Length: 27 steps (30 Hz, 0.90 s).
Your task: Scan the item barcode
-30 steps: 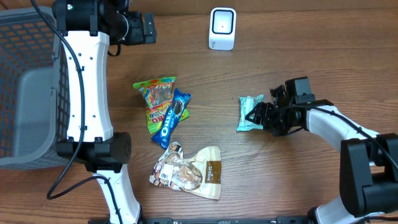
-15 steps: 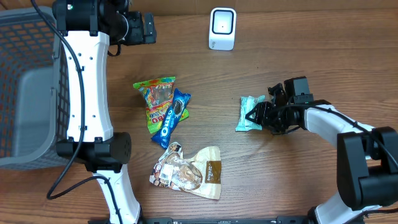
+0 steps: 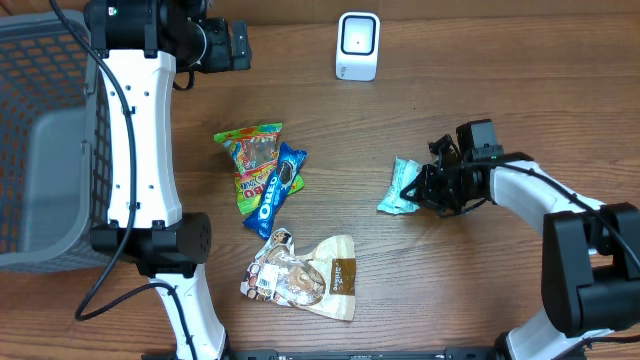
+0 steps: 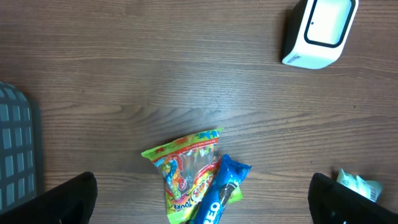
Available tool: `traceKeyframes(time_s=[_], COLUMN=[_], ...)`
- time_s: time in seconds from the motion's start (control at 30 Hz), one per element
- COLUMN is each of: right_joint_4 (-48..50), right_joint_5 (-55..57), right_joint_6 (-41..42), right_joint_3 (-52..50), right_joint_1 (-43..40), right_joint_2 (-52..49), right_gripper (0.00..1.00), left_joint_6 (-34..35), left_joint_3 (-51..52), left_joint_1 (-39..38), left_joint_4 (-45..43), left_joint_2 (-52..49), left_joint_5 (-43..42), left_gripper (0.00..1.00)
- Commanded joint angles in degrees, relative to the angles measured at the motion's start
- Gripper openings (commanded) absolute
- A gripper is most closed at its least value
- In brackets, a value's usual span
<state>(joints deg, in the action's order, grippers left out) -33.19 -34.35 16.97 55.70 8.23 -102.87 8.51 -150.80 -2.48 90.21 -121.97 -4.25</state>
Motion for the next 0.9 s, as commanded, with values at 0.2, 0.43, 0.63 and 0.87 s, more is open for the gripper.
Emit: traceKeyframes(time_s=[0.2, 0.43, 0.63, 0.87], right_joint_4=[-22.73, -31.12, -31.21, -26.88], right_joint_5=[11.82, 23.56, 27.91, 27.89], right_joint_6=[-14.1, -20.48, -27.47, -43.56], right_joint_3=[24.09, 35.3, 33.53, 29.68], right_joint_1=[4.63, 16.02, 21.14, 21.92], right_joint_2=[2.84, 2.84, -0.09, -5.29], right_gripper=[0.04, 0.04, 0.04, 0.04], left_joint_6=[0.31, 0.31, 0.31, 0.33], left_joint_3=[-0.31, -0.31, -0.31, -0.31], left_joint_1=[0.22, 0.22, 0.22, 0.22], left_joint_4=[-0.17, -0.17, -0.17, -0.17], left_joint_2=[-0.57, -0.57, -0.57, -0.55], left_joint_5=[0.2, 0.2, 0.2, 0.2], left_gripper=[1.0, 0.99, 1.0, 1.0])
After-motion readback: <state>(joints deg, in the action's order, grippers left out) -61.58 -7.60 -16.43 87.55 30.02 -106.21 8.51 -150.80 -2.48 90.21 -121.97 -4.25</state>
